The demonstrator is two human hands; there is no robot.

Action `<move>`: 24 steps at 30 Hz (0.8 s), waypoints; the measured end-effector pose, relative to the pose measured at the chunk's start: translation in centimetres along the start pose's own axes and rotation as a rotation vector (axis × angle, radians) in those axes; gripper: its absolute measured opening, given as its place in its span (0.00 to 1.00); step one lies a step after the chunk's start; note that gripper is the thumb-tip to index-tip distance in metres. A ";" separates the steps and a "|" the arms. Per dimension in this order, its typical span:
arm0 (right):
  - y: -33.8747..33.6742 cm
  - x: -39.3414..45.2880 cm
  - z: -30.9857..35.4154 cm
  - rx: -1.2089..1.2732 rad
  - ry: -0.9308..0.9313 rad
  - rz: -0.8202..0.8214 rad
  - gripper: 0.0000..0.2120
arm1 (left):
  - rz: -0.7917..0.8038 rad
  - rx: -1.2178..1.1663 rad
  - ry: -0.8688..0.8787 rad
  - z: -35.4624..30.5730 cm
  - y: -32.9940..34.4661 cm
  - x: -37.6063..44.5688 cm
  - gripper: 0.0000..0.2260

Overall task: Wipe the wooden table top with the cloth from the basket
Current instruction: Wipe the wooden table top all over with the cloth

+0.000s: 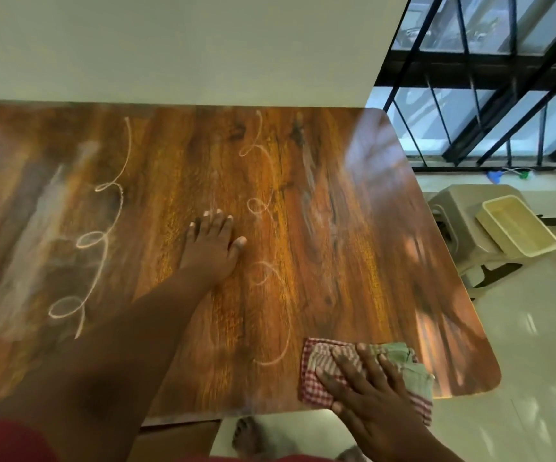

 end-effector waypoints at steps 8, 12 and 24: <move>-1.0 2.9 -1.5 0.035 0.067 0.086 0.23 | -0.038 -0.030 -0.007 1.2 1.9 0.8 0.29; -2.0 7.6 -5.3 0.034 0.119 0.068 0.24 | -0.059 -0.022 -0.006 1.3 1.9 1.0 0.29; -4.0 13.7 -8.7 0.057 0.057 0.100 0.23 | -0.114 -0.034 -0.030 1.0 0.9 0.5 0.28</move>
Point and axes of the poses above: each hand's wrist, its own x-axis towards the middle knuckle, its own y-axis out of the palm, z = x × y, the point moved 4 cm from there along x, towards the middle knuckle, and after that the axes turned 15 degrees about -y, right-handed, at the moved point
